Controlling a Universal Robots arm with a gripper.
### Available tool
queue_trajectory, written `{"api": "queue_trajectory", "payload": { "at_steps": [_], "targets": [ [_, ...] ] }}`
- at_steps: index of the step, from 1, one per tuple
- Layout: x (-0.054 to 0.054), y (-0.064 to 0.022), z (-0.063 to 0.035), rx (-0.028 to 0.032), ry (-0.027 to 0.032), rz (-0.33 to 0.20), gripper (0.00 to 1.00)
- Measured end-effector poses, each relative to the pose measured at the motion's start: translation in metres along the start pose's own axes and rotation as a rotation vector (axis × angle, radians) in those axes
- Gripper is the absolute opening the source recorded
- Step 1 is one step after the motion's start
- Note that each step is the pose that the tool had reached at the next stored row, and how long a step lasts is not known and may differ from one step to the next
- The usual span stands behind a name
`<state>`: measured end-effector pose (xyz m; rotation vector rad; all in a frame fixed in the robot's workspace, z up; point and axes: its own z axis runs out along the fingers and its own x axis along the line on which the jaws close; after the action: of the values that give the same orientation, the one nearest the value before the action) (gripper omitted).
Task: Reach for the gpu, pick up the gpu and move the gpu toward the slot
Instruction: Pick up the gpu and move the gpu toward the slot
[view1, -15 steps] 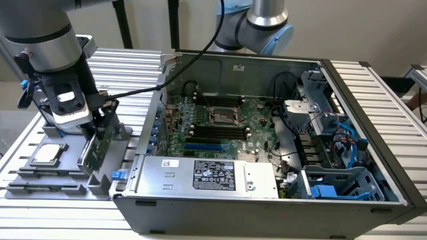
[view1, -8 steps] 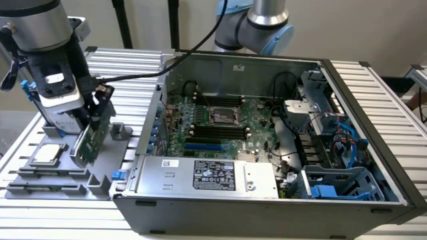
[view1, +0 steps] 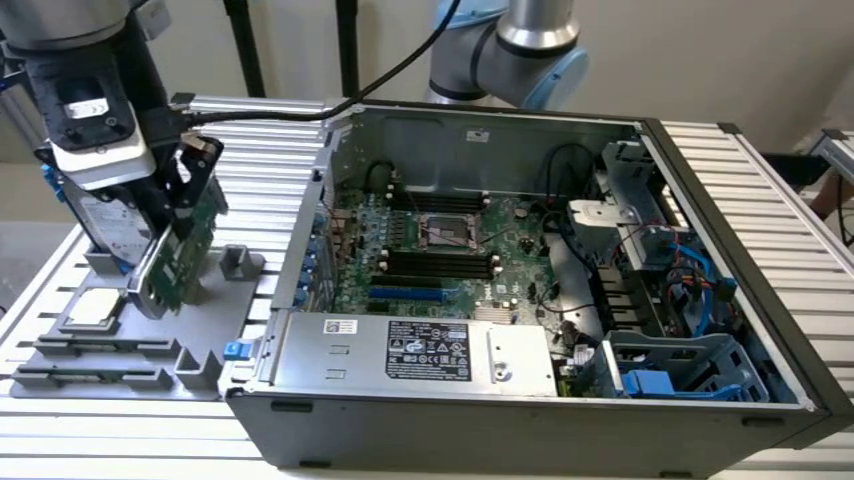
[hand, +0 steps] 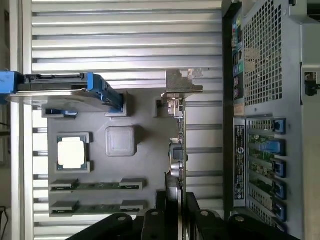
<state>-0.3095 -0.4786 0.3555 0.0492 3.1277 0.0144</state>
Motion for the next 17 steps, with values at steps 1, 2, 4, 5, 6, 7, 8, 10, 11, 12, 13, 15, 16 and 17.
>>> {"api": "queue_trajectory", "payload": {
  "at_steps": [1,2,4,5,6,7,8,10,11,12,13,15,16,17],
  "targets": [
    [-0.003,-0.0002,-0.0046,-0.0004,0.0003,0.0,0.26],
    [-0.006,-0.0003,-0.0089,-0.0011,0.0005,-0.001,0.26],
    [-0.013,-0.0005,-0.0181,-0.0027,0.0011,-0.002,0.26],
    [-0.017,-0.0006,-0.0226,-0.0037,0.0013,-0.002,0.26],
    [-0.021,-0.0007,-0.0273,-0.0046,0.0017,-0.002,0.26],
    [-0.025,-0.0008,-0.0317,-0.0057,0.0019,-0.003,0.26],
    [-0.03,-0.0008,-0.0363,-0.0068,0.0022,-0.003,0.26],
    [-0.038,-0.001,-0.0453,-0.009,0.0027,-0.004,0.26],
    [-0.042,-0.001,-0.0496,-0.01,0.003,-0.004,0.26],
    [-0.046,-0.0011,-0.0539,-0.0112,0.0033,-0.004,0.26],
    [-0.05,-0.0012,-0.0583,-0.0124,0.0035,-0.005,0.26],
    [-0.059,-0.001,-0.0673,-0.0156,0.0043,-0.005,0.26],
    [-0.064,-0.0008,-0.071,-0.0177,0.0047,-0.006,0.26],
    [-0.069,-0.0007,-0.0743,-0.0199,0.0052,-0.006,0.26]
  ]
}}
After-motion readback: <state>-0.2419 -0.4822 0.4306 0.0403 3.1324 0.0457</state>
